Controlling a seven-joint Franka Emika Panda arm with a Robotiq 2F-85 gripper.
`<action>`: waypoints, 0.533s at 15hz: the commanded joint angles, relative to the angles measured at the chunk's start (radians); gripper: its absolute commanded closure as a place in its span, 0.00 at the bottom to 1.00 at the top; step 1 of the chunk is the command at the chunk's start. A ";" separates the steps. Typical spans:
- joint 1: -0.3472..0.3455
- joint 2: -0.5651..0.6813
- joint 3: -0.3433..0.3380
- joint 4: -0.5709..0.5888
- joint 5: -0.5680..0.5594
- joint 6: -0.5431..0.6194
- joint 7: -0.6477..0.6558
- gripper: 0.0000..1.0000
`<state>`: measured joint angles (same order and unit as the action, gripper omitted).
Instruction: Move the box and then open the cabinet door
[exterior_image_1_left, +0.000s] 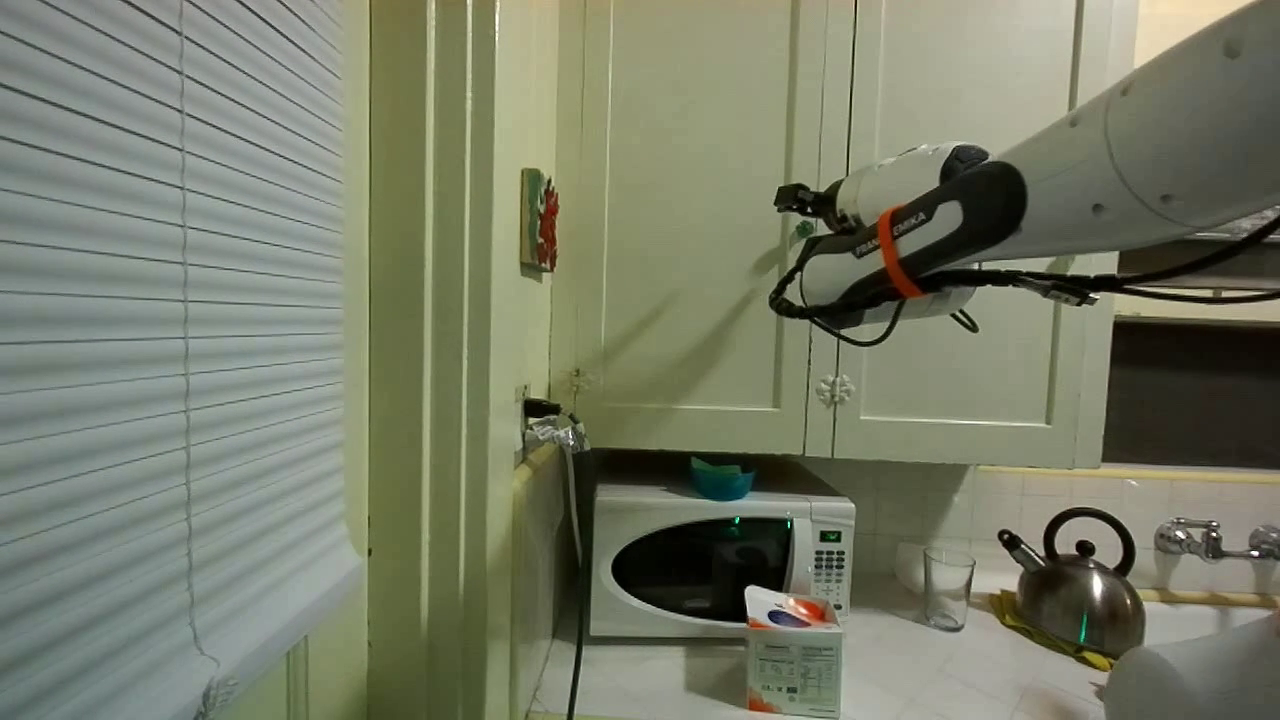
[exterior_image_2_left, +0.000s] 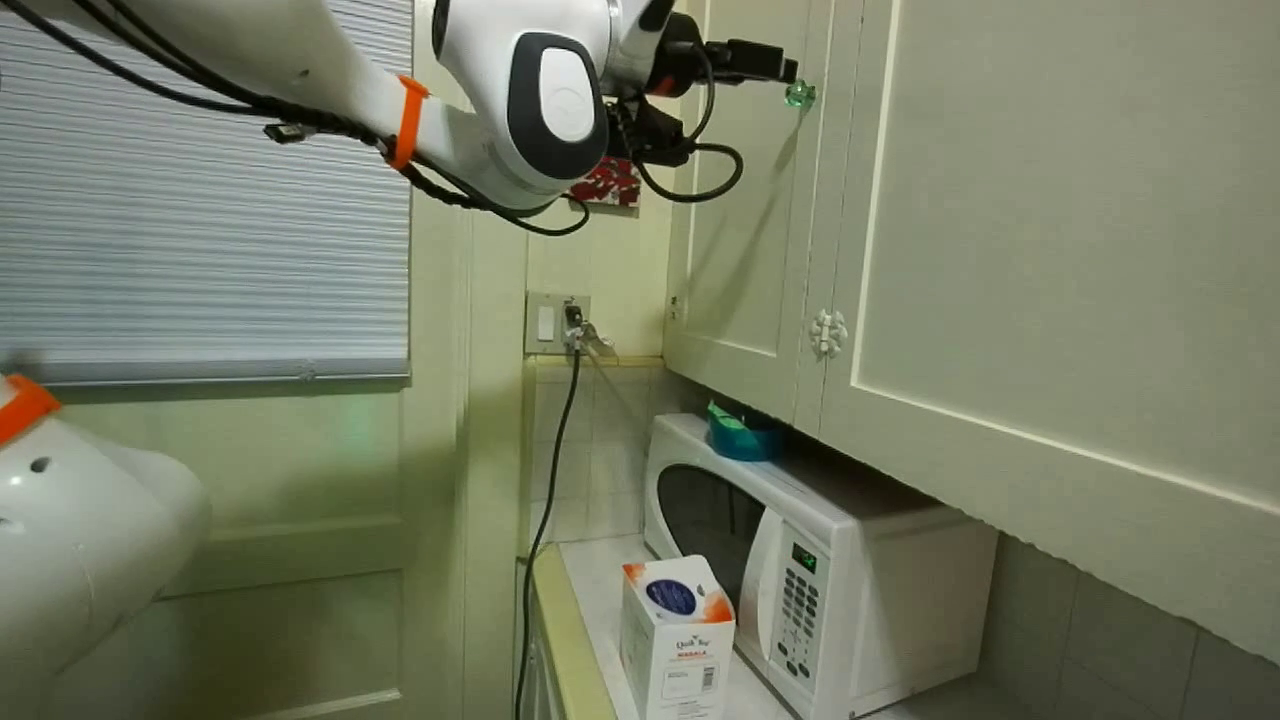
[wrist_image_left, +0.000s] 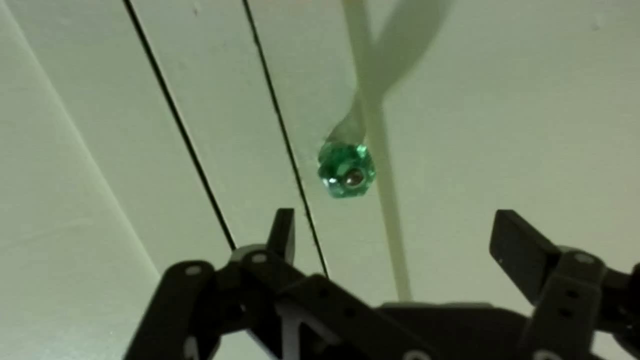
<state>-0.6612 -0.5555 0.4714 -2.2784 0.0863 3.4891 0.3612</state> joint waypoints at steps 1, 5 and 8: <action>-0.238 0.012 0.169 0.036 0.021 0.151 -0.069 0.00; -0.422 0.003 0.334 0.057 0.046 0.288 -0.154 0.00; -0.431 0.009 0.394 0.053 0.187 0.315 -0.346 0.00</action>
<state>-1.0884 -0.5526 0.8126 -2.2274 0.1277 3.7692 0.2096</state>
